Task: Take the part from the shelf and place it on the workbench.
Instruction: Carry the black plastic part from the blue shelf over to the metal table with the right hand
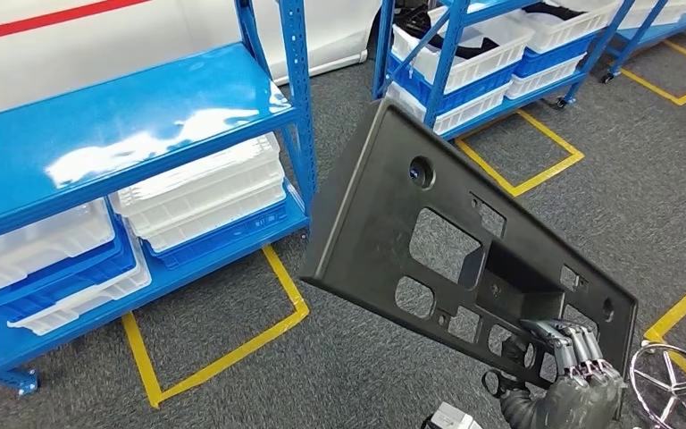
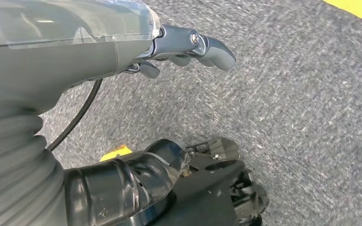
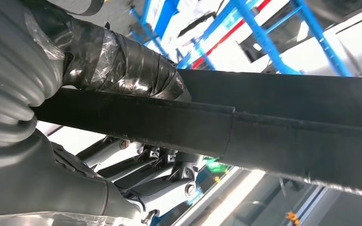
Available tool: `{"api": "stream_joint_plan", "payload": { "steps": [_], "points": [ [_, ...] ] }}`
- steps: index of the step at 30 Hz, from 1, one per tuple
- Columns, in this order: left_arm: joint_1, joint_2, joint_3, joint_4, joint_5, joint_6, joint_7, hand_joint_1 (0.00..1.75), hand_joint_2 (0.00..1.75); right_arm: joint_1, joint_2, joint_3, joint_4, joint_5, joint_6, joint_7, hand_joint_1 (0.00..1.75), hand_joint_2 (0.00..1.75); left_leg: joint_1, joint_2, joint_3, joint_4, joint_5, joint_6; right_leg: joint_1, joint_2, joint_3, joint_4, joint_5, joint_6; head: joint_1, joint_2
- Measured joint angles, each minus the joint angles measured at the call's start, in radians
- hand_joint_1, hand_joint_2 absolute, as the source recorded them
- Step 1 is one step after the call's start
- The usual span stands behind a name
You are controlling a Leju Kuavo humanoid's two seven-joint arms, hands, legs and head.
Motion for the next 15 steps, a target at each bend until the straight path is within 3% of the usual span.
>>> {"api": "stream_joint_plan", "payload": {
  "steps": [2, 3, 4, 6, 7, 8, 10, 12, 14, 15],
  "points": [
    [0.002, 0.000, 0.000, 0.000, 0.000, 0.000, 0.000, 0.00, 1.75, 0.001, 0.000, -0.002, 0.000, -0.003, 0.000, 0.000, 1.75, 1.75, -0.003, 0.027, -0.002, 0.000, -0.001, 0.004, -0.004, -0.032, -0.057, 0.125, -0.062, 0.008, 0.001, 0.000],
    [0.003, 0.000, 0.000, 0.000, 0.000, 0.000, 0.000, 0.00, 1.75, 0.002, 0.000, -0.003, 0.000, -0.005, 0.000, 0.000, 1.75, 1.75, -0.004, 0.042, -0.002, 0.002, -0.003, 0.004, -0.007, -0.037, -0.074, 0.164, -0.073, 0.012, 0.001, 0.000],
    [0.004, 0.000, 0.000, 0.000, 0.000, 0.000, 0.000, 0.00, 1.75, 0.003, 0.000, -0.005, 0.000, -0.006, 0.000, 0.000, 1.75, 1.75, -0.004, 0.056, -0.003, 0.004, -0.005, 0.002, -0.010, -0.041, -0.072, 0.167, -0.064, 0.015, 0.001, 0.000],
    [0.003, 0.000, 0.000, 0.000, -0.001, 0.000, 0.000, 0.00, 1.75, 0.004, 0.000, -0.006, -0.001, -0.009, 0.000, 0.000, 1.75, 1.75, -0.004, 0.079, 0.000, 0.010, -0.012, -0.003, -0.013, -0.062, -0.012, 0.066, -0.006, 0.017, 0.001, 0.000],
    [0.002, -0.001, 0.000, 0.000, -0.001, 0.000, 0.000, 0.00, 1.75, 0.003, 0.000, -0.007, -0.001, -0.009, 0.000, 0.000, 1.75, 1.75, -0.006, 0.089, 0.002, 0.013, -0.017, -0.008, -0.010, -0.088, 0.026, -0.001, 0.015, 0.014, 0.001, 0.000],
    [0.002, -0.001, 0.000, 0.000, -0.002, 0.000, 0.000, 0.00, 1.75, 0.004, 0.000, -0.007, -0.002, -0.009, 0.000, 0.000, 1.75, 1.75, -0.008, 0.098, 0.003, 0.017, -0.021, -0.013, -0.006, -0.108, 0.053, -0.052, 0.029, 0.008, 0.001, 0.000],
    [0.001, -0.001, 0.000, 0.000, -0.003, 0.000, 0.000, 0.00, 1.75, 0.004, 0.000, -0.010, -0.004, -0.010, 0.000, 0.000, 1.75, 1.75, -0.012, 0.114, 0.006, 0.021, -0.027, -0.022, 0.004, -0.125, 0.068, -0.088, 0.028, -0.003, 0.000, 0.000],
    [-0.001, -0.001, 0.000, 0.000, -0.003, 0.000, 0.000, 0.00, 1.75, 0.006, 0.000, -0.014, -0.006, -0.011, 0.000, -0.001, 1.75, 1.75, -0.010, 0.124, 0.008, 0.023, -0.032, -0.031, 0.003, -0.102, 0.064, -0.092, 0.032, -0.014, 0.000, 0.000],
    [-0.002, -0.001, 0.000, 0.000, -0.004, 0.000, 0.001, 0.00, 1.75, 0.008, 0.000, -0.019, -0.009, -0.011, 0.000, -0.002, 1.75, 1.75, -0.005, 0.087, -0.006, 0.062, -0.066, -0.040, -0.003, -0.080, 0.064, -0.099, 0.038, -0.027, 0.000, 0.000],
    [-0.001, -0.001, 0.000, 0.000, -0.005, 0.000, 0.001, 0.00, 1.75, 0.008, 0.001, -0.020, -0.011, -0.011, 0.000, -0.004, 1.75, 1.75, -0.003, 0.058, -0.027, 0.111, -0.097, -0.043, -0.005, -0.069, 0.064, -0.101, 0.040, -0.032, 0.000, 0.000]
  ]
}}
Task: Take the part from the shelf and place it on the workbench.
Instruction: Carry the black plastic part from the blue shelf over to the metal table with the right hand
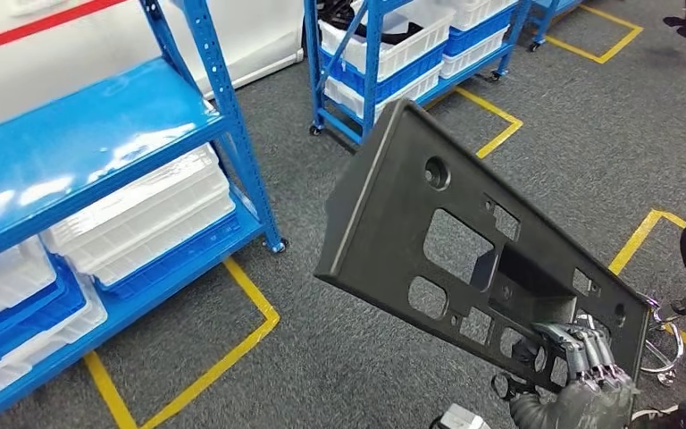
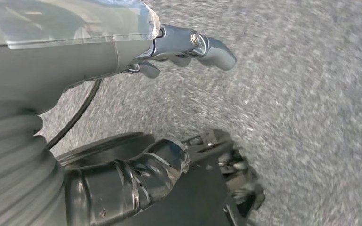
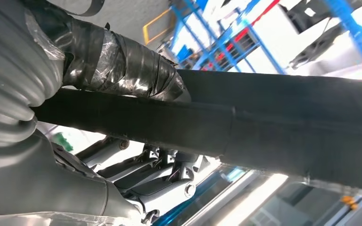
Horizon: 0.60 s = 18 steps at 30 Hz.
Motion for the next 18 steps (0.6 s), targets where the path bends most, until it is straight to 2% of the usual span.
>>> {"api": "stream_joint_plan", "payload": {
  "steps": [1, 2, 3, 4, 5, 6, 8, 9, 10, 12, 13, 14, 15, 16, 18],
  "points": [
    [0.001, 0.000, 0.000, 0.000, 0.000, 0.000, 0.000, 0.00, 1.75, 0.000, 0.001, -0.002, -0.001, 0.000, 0.000, -0.001, 1.75, 1.75, 0.001, -0.024, -0.029, 0.066, -0.034, -0.002, 0.000, 0.012, -0.001, 0.000, 0.001, -0.003, 0.000, 0.000],
    [0.003, 0.000, 0.000, 0.000, 0.000, 0.000, 0.001, 0.00, 1.75, 0.000, 0.001, -0.003, -0.002, 0.000, 0.000, -0.001, 1.75, 1.75, 0.001, -0.035, -0.061, 0.134, -0.063, -0.003, 0.001, 0.024, -0.003, 0.000, 0.002, -0.005, 0.000, 0.000],
    [0.005, 0.000, 0.000, 0.000, 0.000, 0.000, 0.002, 0.00, 1.75, 0.001, 0.002, -0.005, -0.002, 0.000, 0.000, -0.002, 1.75, 1.75, 0.001, -0.039, -0.086, 0.184, -0.075, -0.004, 0.002, 0.038, -0.003, 0.001, 0.002, -0.005, 0.000, 0.000],
    [0.006, 0.000, 0.000, 0.000, 0.000, 0.000, 0.003, 0.00, 1.75, 0.001, 0.002, -0.007, -0.002, 0.000, 0.000, -0.002, 1.75, 1.75, 0.001, -0.041, -0.097, 0.202, -0.068, -0.004, 0.002, 0.053, -0.002, 0.002, 0.003, -0.005, 0.000, 0.000],
    [0.008, 0.000, 0.000, 0.000, 0.000, 0.000, 0.003, 0.00, 1.75, 0.002, 0.002, -0.009, -0.002, 0.000, 0.000, -0.002, 1.75, 1.75, 0.001, -0.043, -0.090, 0.179, -0.041, -0.003, 0.002, 0.067, -0.002, 0.004, 0.003, -0.005, -0.001, 0.000],
    [0.008, 0.000, 0.000, 0.000, -0.001, 0.000, 0.004, 0.00, 1.75, 0.003, 0.002, -0.010, -0.002, 0.000, 0.000, -0.002, 1.75, 1.75, 0.002, -0.051, -0.066, 0.121, 0.000, 0.000, 0.002, 0.082, 0.000, 0.006, 0.002, -0.005, 0.000, 0.000],
    [0.008, 0.001, 0.000, 0.000, -0.001, 0.000, 0.004, 0.00, 1.75, 0.003, 0.002, -0.012, -0.003, 0.000, 0.000, -0.002, 1.75, 1.75, 0.005, -0.093, -0.012, -0.011, 0.061, 0.005, 0.002, 0.107, -0.003, 0.011, 0.002, 0.000, 0.000, 0.000],
    [0.008, 0.001, 0.000, 0.000, -0.001, 0.000, 0.005, 0.00, 1.75, 0.003, 0.002, -0.012, -0.003, 0.000, 0.000, -0.002, 1.75, 1.75, 0.006, -0.111, 0.004, -0.052, 0.072, 0.007, 0.002, 0.118, -0.007, 0.014, 0.003, 0.006, 0.000, 0.000],
    [0.007, 0.001, 0.001, 0.000, -0.001, 0.000, 0.004, 0.00, 1.75, 0.004, 0.002, -0.013, -0.004, -0.001, 0.000, -0.002, 1.75, 1.75, 0.005, -0.122, 0.010, -0.069, 0.071, 0.009, 0.001, 0.128, -0.012, 0.015, 0.005, 0.013, 0.000, 0.000],
    [0.004, 0.000, 0.001, 0.000, -0.001, 0.000, 0.004, 0.00, 1.75, 0.007, 0.003, -0.015, -0.006, -0.001, 0.000, -0.002, 1.75, 1.75, 0.004, -0.107, 0.012, -0.077, 0.074, 0.017, -0.001, 0.147, -0.019, 0.013, 0.011, 0.027, 0.000, 0.000],
    [0.004, 0.000, 0.001, 0.000, -0.001, 0.000, 0.003, 0.00, 1.75, 0.010, 0.003, -0.016, -0.006, -0.001, 0.000, -0.002, 1.75, 1.75, 0.004, -0.095, 0.013, -0.081, 0.078, 0.024, -0.002, 0.139, -0.023, 0.018, 0.008, 0.031, 0.000, 0.000],
    [0.003, 0.000, 0.001, 0.000, 0.000, 0.000, 0.001, 0.00, 1.75, 0.012, 0.003, -0.017, -0.008, -0.001, 0.000, -0.002, 1.75, 1.75, 0.005, -0.084, 0.014, -0.086, 0.082, 0.032, 0.000, 0.119, -0.031, 0.035, -0.005, 0.034, 0.001, 0.000],
    [0.003, 0.000, 0.001, 0.000, 0.000, -0.001, 0.000, 0.00, 1.75, 0.013, 0.003, -0.018, -0.009, -0.001, 0.000, -0.002, 1.75, 1.75, 0.006, -0.071, 0.015, -0.091, 0.086, 0.039, 0.001, 0.092, -0.048, 0.074, -0.030, 0.037, 0.001, 0.000],
    [0.004, 0.000, 0.001, 0.000, 0.000, -0.001, -0.001, 0.00, 1.75, 0.013, 0.003, -0.019, -0.010, -0.002, 0.000, -0.002, 1.75, 1.75, 0.004, -0.058, 0.014, -0.092, 0.087, 0.043, 0.002, 0.061, -0.074, 0.130, -0.062, 0.039, 0.002, 0.000],
    [0.006, 0.000, 0.001, 0.000, 0.000, -0.001, -0.001, 0.00, 1.75, 0.014, 0.003, -0.020, -0.010, -0.005, 0.000, -0.002, 1.75, 1.75, 0.001, -0.029, 0.013, -0.091, 0.086, 0.046, -0.001, 0.035, -0.129, 0.252, -0.117, 0.045, 0.002, 0.000]
  ]
}}
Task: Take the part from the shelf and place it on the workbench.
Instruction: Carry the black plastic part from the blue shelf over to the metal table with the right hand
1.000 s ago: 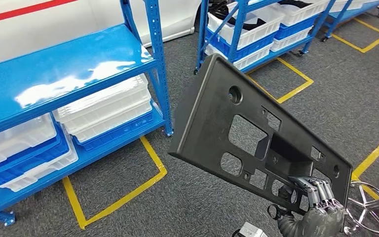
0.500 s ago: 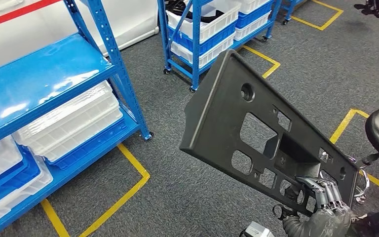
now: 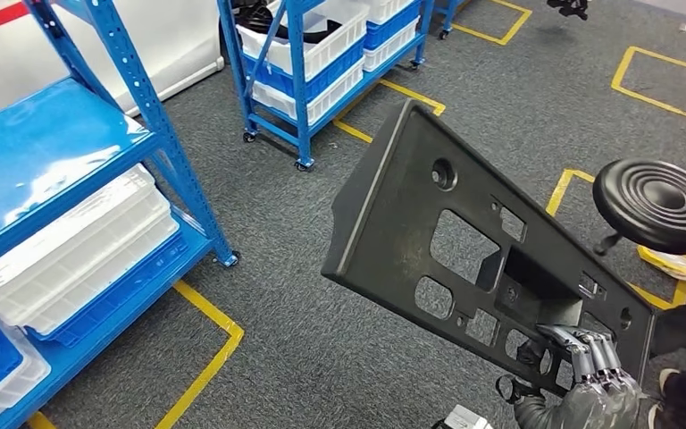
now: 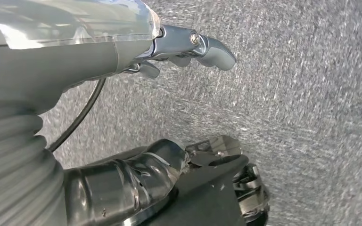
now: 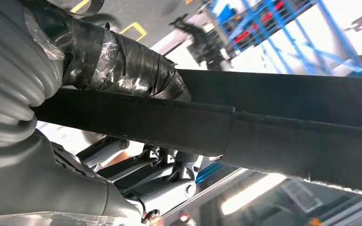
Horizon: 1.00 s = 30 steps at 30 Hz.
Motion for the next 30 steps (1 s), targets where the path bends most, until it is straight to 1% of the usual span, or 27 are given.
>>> {"api": "stream_joint_plan", "payload": {
  "steps": [1, 2, 3, 4, 5, 6, 7, 8, 10, 11, 12, 13, 14, 15, 16, 17, 18, 19, 20, 21, 22, 23, 25, 26, 27, 29, 30],
  "points": [
    [0.001, 0.000, 0.000, 0.000, 0.000, 0.000, 0.000, 0.00, 1.75, 0.001, 0.000, -0.001, 0.000, -0.002, 0.000, 0.000, 1.75, 1.75, -0.001, 0.014, 0.000, 0.001, -0.001, 0.000, -0.002, -0.004, -0.012, 0.029, -0.005, 0.002, 0.000, 0.000],
    [0.001, 0.000, 0.000, 0.000, 0.000, 0.000, 0.000, 0.00, 1.75, 0.001, 0.000, -0.003, 0.000, -0.003, 0.000, 0.000, 1.75, 1.75, -0.001, 0.028, 0.000, 0.002, -0.003, -0.001, -0.003, -0.007, -0.005, 0.020, 0.008, 0.003, 0.000, 0.000],
    [0.000, 0.000, 0.000, 0.000, 0.000, 0.000, 0.000, 0.00, 1.75, 0.001, 0.000, -0.004, 0.000, -0.003, 0.000, 0.001, 1.75, 1.75, -0.001, 0.040, 0.001, 0.003, -0.005, -0.003, -0.003, -0.014, 0.022, -0.026, 0.036, 0.002, 0.000, 0.000],
    [-0.001, 0.000, 0.000, 0.000, 0.000, -0.001, 0.000, 0.00, 1.75, 0.001, 0.000, -0.005, 0.000, -0.003, 0.000, 0.001, 1.75, 1.75, -0.001, 0.051, 0.003, 0.004, -0.008, -0.006, -0.003, -0.031, 0.062, -0.096, 0.067, 0.000, 0.000, 0.000],
    [-0.002, 0.000, 0.000, 0.000, -0.001, -0.001, 0.000, 0.00, 1.75, 0.001, 0.000, -0.006, 0.000, -0.002, 0.000, 0.001, 1.75, 1.75, -0.003, 0.061, 0.005, 0.005, -0.011, -0.010, 0.002, -0.057, 0.099, -0.161, 0.087, -0.004, 0.000, 0.000],
    [-0.002, 0.000, 0.001, 0.000, -0.001, -0.001, 0.000, 0.00, 1.75, 0.001, 0.000, -0.006, -0.001, -0.003, 0.000, 0.001, 1.75, 1.75, -0.005, 0.070, 0.007, 0.007, -0.014, -0.014, 0.007, -0.076, 0.125, -0.211, 0.099, -0.009, 0.000, 0.000],
    [-0.002, 0.000, 0.001, 0.000, -0.001, -0.001, 0.000, 0.00, 1.75, 0.001, 0.000, -0.007, -0.002, -0.004, 0.000, 0.001, 1.75, 1.75, -0.007, 0.077, 0.009, 0.008, -0.016, -0.019, 0.012, -0.089, 0.137, -0.236, 0.101, -0.016, 0.000, 0.000],
    [-0.003, 0.000, 0.001, 0.000, -0.001, -0.001, 0.000, 0.00, 1.75, 0.001, 0.000, -0.008, -0.003, -0.006, 0.000, 0.001, 1.75, 1.75, -0.009, 0.085, 0.011, 0.008, -0.018, -0.024, 0.017, -0.089, 0.137, -0.240, 0.098, -0.021, -0.001, 0.000],
    [-0.004, 0.000, 0.001, 0.000, -0.001, -0.001, 0.000, 0.00, 1.75, 0.003, 0.001, -0.011, -0.006, -0.013, 0.000, 0.000, 1.75, 1.75, -0.009, 0.099, 0.015, 0.007, -0.022, -0.034, 0.015, -0.067, 0.134, -0.244, 0.102, -0.032, -0.001, 0.000],
    [-0.006, 0.000, 0.001, 0.000, -0.002, -0.002, 0.000, 0.00, 1.75, 0.004, 0.001, -0.014, -0.008, -0.017, 0.000, 0.000, 1.75, 1.75, -0.007, 0.090, 0.014, 0.014, -0.032, -0.039, 0.013, -0.056, 0.135, -0.247, 0.104, -0.037, -0.001, 0.000],
    [-0.006, -0.001, 0.001, 0.000, -0.002, -0.002, 0.000, 0.00, 1.75, 0.005, 0.002, -0.016, -0.010, -0.020, 0.000, 0.000, 1.75, 1.75, -0.006, 0.071, 0.006, 0.039, -0.052, -0.043, 0.010, -0.045, 0.135, -0.250, 0.107, -0.042, -0.001, 0.000],
    [-0.006, -0.001, 0.001, 0.000, -0.002, -0.002, -0.001, 0.00, 1.75, 0.006, 0.003, -0.019, -0.011, -0.024, 0.000, -0.001, 1.75, 1.75, -0.004, 0.044, -0.014, 0.085, -0.082, -0.047, 0.009, -0.035, 0.135, -0.252, 0.109, -0.047, -0.001, 0.000],
    [-0.005, -0.001, 0.002, 0.000, -0.003, -0.002, -0.001, 0.00, 1.75, 0.006, 0.004, -0.021, -0.012, -0.027, 0.000, -0.002, 1.75, 1.75, -0.002, 0.017, -0.043, 0.151, -0.118, -0.048, 0.009, -0.024, 0.134, -0.253, 0.109, -0.051, -0.002, 0.000],
    [-0.004, -0.001, 0.002, 0.000, -0.004, -0.003, -0.002, 0.00, 1.75, 0.006, 0.005, -0.023, -0.013, -0.029, 0.000, -0.004, 1.75, 1.75, -0.002, 0.001, -0.076, 0.222, -0.148, -0.048, 0.010, -0.012, 0.133, -0.252, 0.110, -0.054, -0.002, 0.000],
    [-0.002, -0.001, 0.002, 0.000, -0.004, -0.004, -0.002, 0.00, 1.75, 0.007, 0.006, -0.026, -0.013, -0.029, 0.000, -0.005, 1.75, 1.75, -0.002, -0.007, -0.102, 0.276, -0.164, -0.046, 0.011, 0.002, 0.133, -0.252, 0.110, -0.056, -0.002, 0.000],
    [0.000, -0.001, 0.002, 0.000, -0.005, -0.005, -0.001, 0.00, 1.75, 0.007, 0.006, -0.030, -0.013, -0.028, 0.000, -0.007, 1.75, 1.75, -0.002, -0.011, -0.114, 0.296, -0.159, -0.044, 0.012, 0.017, 0.134, -0.251, 0.110, -0.056, -0.002, 0.000],
    [0.001, 0.000, 0.002, 0.000, -0.006, -0.006, -0.001, 0.00, 1.75, 0.008, 0.006, -0.032, -0.013, -0.026, 0.000, -0.008, 1.75, 1.75, -0.003, -0.014, -0.107, 0.277, -0.134, -0.040, 0.013, 0.032, 0.135, -0.251, 0.110, -0.057, -0.002, 0.000],
    [0.002, 0.000, 0.002, 0.000, -0.006, -0.007, -0.001, 0.00, 1.75, 0.008, 0.006, -0.034, -0.013, -0.025, 0.000, -0.009, 1.75, 1.75, -0.003, -0.023, -0.082, 0.219, -0.094, -0.036, 0.014, 0.047, 0.137, -0.250, 0.110, -0.056, -0.002, 0.000],
    [0.001, 0.001, 0.002, 0.000, -0.006, -0.007, -0.001, 0.00, 1.75, 0.009, 0.006, -0.035, -0.014, -0.023, 0.000, -0.009, 1.75, 1.75, -0.003, -0.043, -0.052, 0.149, -0.057, -0.030, 0.014, 0.060, 0.139, -0.249, 0.110, -0.056, -0.001, 0.000],
    [0.001, 0.001, 0.003, 0.000, -0.006, -0.008, -0.001, 0.00, 1.75, 0.008, 0.006, -0.036, -0.014, -0.021, 0.000, -0.009, 1.75, 1.75, -0.003, -0.064, -0.025, 0.084, -0.031, -0.026, 0.014, 0.072, 0.139, -0.247, 0.110, -0.053, -0.001, 0.000],
    [0.000, 0.001, 0.003, 0.000, -0.007, -0.008, -0.002, 0.00, 1.75, 0.008, 0.006, -0.037, -0.014, -0.019, 0.000, -0.009, 1.75, 1.75, -0.003, -0.082, -0.005, 0.039, -0.018, -0.023, 0.014, 0.083, 0.136, -0.246, 0.111, -0.049, -0.001, 0.000],
    [-0.001, 0.001, 0.003, 0.000, -0.008, -0.008, -0.002, 0.00, 1.75, 0.008, 0.006, -0.037, -0.014, -0.016, 0.000, -0.009, 1.75, 1.75, -0.004, -0.091, 0.003, 0.019, -0.018, -0.021, 0.012, 0.093, 0.132, -0.246, 0.113, -0.043, -0.001, 0.000],
    [-0.004, 0.002, 0.003, 0.000, -0.009, -0.008, -0.002, 0.00, 1.75, 0.011, 0.006, -0.040, -0.016, -0.013, 0.000, -0.008, 1.75, 1.75, -0.004, -0.074, 0.008, 0.006, -0.016, -0.017, 0.010, 0.112, 0.124, -0.248, 0.118, -0.030, -0.001, 0.000],
    [-0.005, 0.002, 0.003, 0.000, -0.009, -0.008, -0.003, 0.00, 1.75, 0.012, 0.006, -0.042, -0.017, -0.013, 0.000, -0.007, 1.75, 1.75, -0.003, -0.062, 0.010, -0.001, -0.011, -0.013, 0.011, 0.104, 0.120, -0.243, 0.114, -0.025, -0.001, 0.000],
    [-0.005, 0.002, 0.003, 0.000, -0.009, -0.008, -0.003, 0.00, 1.75, 0.013, 0.006, -0.044, -0.019, -0.014, 0.000, -0.006, 1.75, 1.75, -0.001, -0.050, 0.012, -0.009, -0.007, -0.008, 0.013, 0.085, 0.111, -0.224, 0.100, -0.020, 0.000, 0.000],
    [-0.004, 0.002, 0.004, 0.000, -0.010, -0.009, -0.004, 0.00, 1.75, 0.013, 0.006, -0.048, -0.021, -0.020, 0.000, -0.007, 1.75, 1.75, -0.001, -0.025, 0.016, -0.017, -0.003, 0.000, 0.014, 0.027, 0.067, -0.127, 0.043, -0.013, 0.002, 0.000],
    [-0.003, 0.002, 0.004, 0.000, -0.010, -0.010, -0.004, 0.00, 1.75, 0.013, 0.006, -0.050, -0.022, -0.024, 0.000, -0.007, 1.75, 1.75, -0.002, -0.011, 0.016, -0.016, -0.005, 0.002, 0.011, 0.010, 0.035, -0.062, 0.014, -0.009, 0.003, 0.000]
  ]
}}
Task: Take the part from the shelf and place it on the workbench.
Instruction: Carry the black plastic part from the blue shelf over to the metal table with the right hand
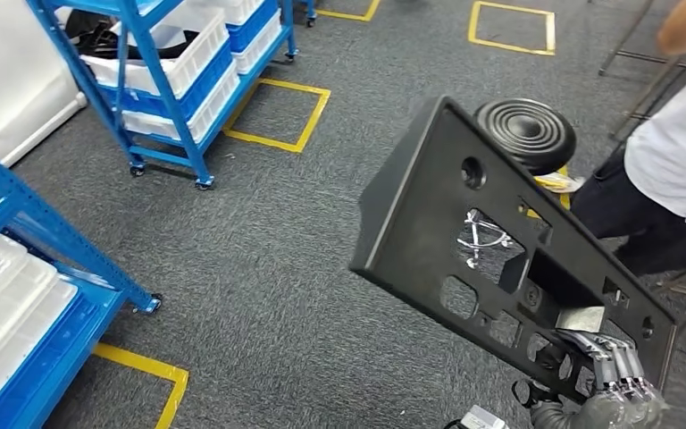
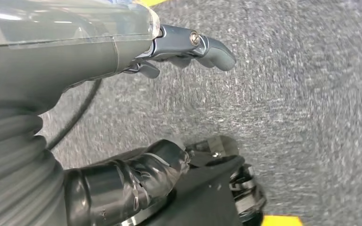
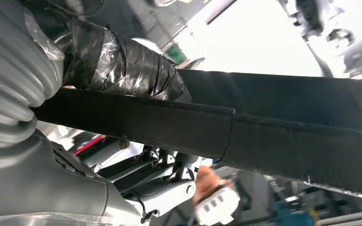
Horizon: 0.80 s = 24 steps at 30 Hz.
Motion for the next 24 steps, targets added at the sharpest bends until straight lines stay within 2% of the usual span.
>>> {"api": "stream_joint_plan", "payload": {
  "steps": [1, 2, 3, 4, 6, 7, 8, 10, 11, 13, 14, 15, 16, 17, 18, 19, 20, 21, 22, 23, 24],
  "points": [
    [0.001, 0.000, 0.000, 0.000, 0.000, 0.000, 0.000, 0.00, 1.75, 0.000, 0.000, -0.002, 0.000, -0.004, 0.000, -0.001, 1.75, 1.75, -0.001, 0.014, 0.000, 0.001, -0.002, 0.001, -0.003, -0.008, -0.026, 0.053, -0.018, 0.004, 0.000, 0.000],
    [0.002, 0.000, 0.000, 0.000, 0.001, -0.001, 0.000, 0.00, 1.75, 0.001, 0.000, -0.004, 0.000, -0.007, 0.000, -0.002, 1.75, 1.75, -0.001, 0.028, 0.001, 0.002, -0.005, 0.000, -0.007, -0.013, -0.038, 0.077, -0.018, 0.008, 0.000, 0.000],
    [0.002, 0.000, 0.001, 0.000, 0.001, -0.002, 0.000, 0.00, 1.75, 0.001, 0.000, -0.006, 0.000, -0.009, 0.000, -0.004, 1.75, 1.75, -0.001, 0.041, 0.003, 0.004, -0.008, -0.001, -0.011, -0.017, -0.031, 0.063, 0.001, 0.011, 0.000, 0.000],
    [0.002, 0.000, 0.001, 0.000, 0.001, -0.002, 0.000, 0.00, 1.75, 0.001, 0.000, -0.007, 0.000, -0.010, 0.000, -0.004, 1.75, 1.75, -0.001, 0.053, 0.007, 0.005, -0.013, -0.004, -0.014, -0.027, -0.003, 0.011, 0.035, 0.012, 0.000, 0.000],
    [0.001, 0.000, 0.001, 0.000, 0.001, -0.004, 0.000, 0.00, 1.75, 0.001, 0.000, -0.007, 0.000, -0.011, 0.000, -0.005, 1.75, 1.75, -0.003, 0.073, 0.016, 0.008, -0.023, -0.012, -0.011, -0.075, 0.065, -0.121, 0.086, 0.009, 0.000, 0.000],
    [0.001, 0.000, 0.001, 0.000, 0.001, -0.004, 0.000, 0.00, 1.75, 0.000, 0.000, -0.007, -0.001, -0.012, 0.000, -0.006, 1.75, 1.75, -0.006, 0.082, 0.019, 0.010, -0.027, -0.017, -0.007, -0.094, 0.086, -0.163, 0.096, 0.004, 0.000, 0.000],
    [0.001, 0.001, 0.001, 0.000, 0.002, -0.004, 0.000, 0.00, 1.75, 0.000, 0.000, -0.007, -0.001, -0.012, 0.000, -0.006, 1.75, 1.75, -0.009, 0.090, 0.022, 0.011, -0.030, -0.022, -0.002, -0.106, 0.094, -0.181, 0.095, -0.001, -0.001, 0.000],
    [-0.002, 0.001, 0.002, 0.000, 0.002, -0.004, -0.001, 0.00, 1.75, 0.002, 0.000, -0.008, -0.003, -0.012, 0.000, -0.006, 1.75, 1.75, -0.010, 0.110, 0.026, 0.011, -0.035, -0.031, 0.001, -0.087, 0.090, -0.183, 0.095, -0.014, -0.002, 0.000],
    [-0.004, 0.001, 0.002, 0.000, 0.002, -0.004, -0.001, 0.00, 1.75, 0.003, 0.000, -0.009, -0.004, -0.012, 0.000, -0.006, 1.75, 1.75, -0.008, 0.105, 0.027, 0.016, -0.042, -0.036, 0.001, -0.075, 0.090, -0.186, 0.096, -0.020, -0.001, 0.000],
    [-0.005, 0.001, 0.002, 0.000, 0.002, -0.004, -0.001, 0.00, 1.75, 0.002, 0.001, -0.010, -0.008, -0.012, 0.000, -0.006, 1.75, 1.75, -0.002, 0.057, 0.004, 0.073, -0.083, -0.045, -0.004, -0.053, 0.092, -0.191, 0.100, -0.034, -0.001, 0.000],
    [-0.004, 0.001, 0.002, 0.000, 0.002, -0.004, -0.001, 0.00, 1.75, 0.001, 0.001, -0.010, -0.008, -0.012, 0.000, -0.006, 1.75, 1.75, 0.000, 0.026, -0.024, 0.133, -0.115, -0.047, -0.005, -0.042, 0.092, -0.192, 0.101, -0.039, -0.001, 0.000],
    [-0.003, 0.001, 0.002, 0.000, 0.002, -0.004, -0.001, 0.00, 1.75, 0.001, 0.001, -0.010, -0.009, -0.012, 0.000, -0.006, 1.75, 1.75, 0.001, 0.008, -0.060, 0.205, -0.148, -0.049, -0.005, -0.030, 0.091, -0.192, 0.101, -0.042, -0.001, 0.000],
    [-0.002, 0.001, 0.002, 0.000, 0.002, -0.004, -0.001, 0.00, 1.75, 0.001, 0.001, -0.010, -0.009, -0.011, 0.000, -0.006, 1.75, 1.75, 0.002, 0.002, -0.093, 0.271, -0.171, -0.049, -0.004, -0.016, 0.092, -0.192, 0.101, -0.043, -0.001, 0.000],
    [0.000, 0.001, 0.003, 0.000, 0.002, -0.004, -0.001, 0.00, 1.75, 0.001, 0.001, -0.011, -0.009, -0.011, 0.000, -0.006, 1.75, 1.75, 0.002, 0.000, -0.115, 0.309, -0.174, -0.049, -0.003, -0.002, 0.092, -0.191, 0.101, -0.043, -0.001, 0.000],
    [0.002, 0.001, 0.003, 0.000, 0.002, -0.004, -0.001, 0.00, 1.75, 0.002, 0.001, -0.011, -0.009, -0.011, 0.000, -0.006, 1.75, 1.75, 0.002, -0.001, -0.121, 0.310, -0.156, -0.048, -0.003, 0.013, 0.093, -0.190, 0.101, -0.043, -0.001, 0.000],
    [0.003, 0.001, 0.003, 0.000, 0.002, -0.004, -0.001, 0.00, 1.75, 0.002, 0.001, -0.011, -0.009, -0.011, 0.000, -0.006, 1.75, 1.75, 0.002, -0.005, -0.107, 0.268, -0.119, -0.045, -0.003, 0.028, 0.095, -0.188, 0.101, -0.042, -0.002, 0.000],
    [0.003, 0.002, 0.004, 0.000, 0.002, -0.004, -0.001, 0.00, 1.75, 0.002, 0.001, -0.011, -0.009, -0.011, 0.000, -0.006, 1.75, 1.75, 0.002, -0.017, -0.081, 0.199, -0.075, -0.042, -0.003, 0.042, 0.096, -0.187, 0.101, -0.042, -0.001, 0.000],
    [0.003, 0.002, 0.004, 0.000, 0.002, -0.004, -0.001, 0.00, 1.75, 0.002, 0.001, -0.011, -0.009, -0.011, 0.000, -0.006, 1.75, 1.75, 0.003, -0.040, -0.054, 0.131, -0.043, -0.038, -0.003, 0.055, 0.094, -0.183, 0.100, -0.039, -0.001, 0.000],
    [0.002, 0.002, 0.005, 0.000, 0.002, -0.004, -0.001, 0.00, 1.75, 0.001, 0.001, -0.011, -0.009, -0.011, 0.000, -0.006, 1.75, 1.75, 0.003, -0.060, -0.034, 0.077, -0.022, -0.035, -0.003, 0.066, 0.091, -0.180, 0.100, -0.034, -0.001, 0.000],
    [0.001, 0.002, 0.005, 0.000, 0.002, -0.004, -0.001, 0.00, 1.75, 0.001, 0.001, -0.011, -0.009, -0.011, 0.000, -0.006, 1.75, 1.75, 0.003, -0.076, -0.024, 0.048, -0.016, -0.033, -0.004, 0.075, 0.087, -0.179, 0.101, -0.029, -0.001, 0.000],
    [-0.001, 0.002, 0.006, 0.000, 0.003, -0.005, -0.001, 0.00, 1.75, 0.002, 0.001, -0.011, -0.009, -0.012, 0.000, -0.006, 1.75, 1.75, 0.001, -0.081, -0.021, 0.039, -0.018, -0.030, -0.006, 0.085, 0.084, -0.179, 0.104, -0.021, -0.001, 0.000]
  ]
}}
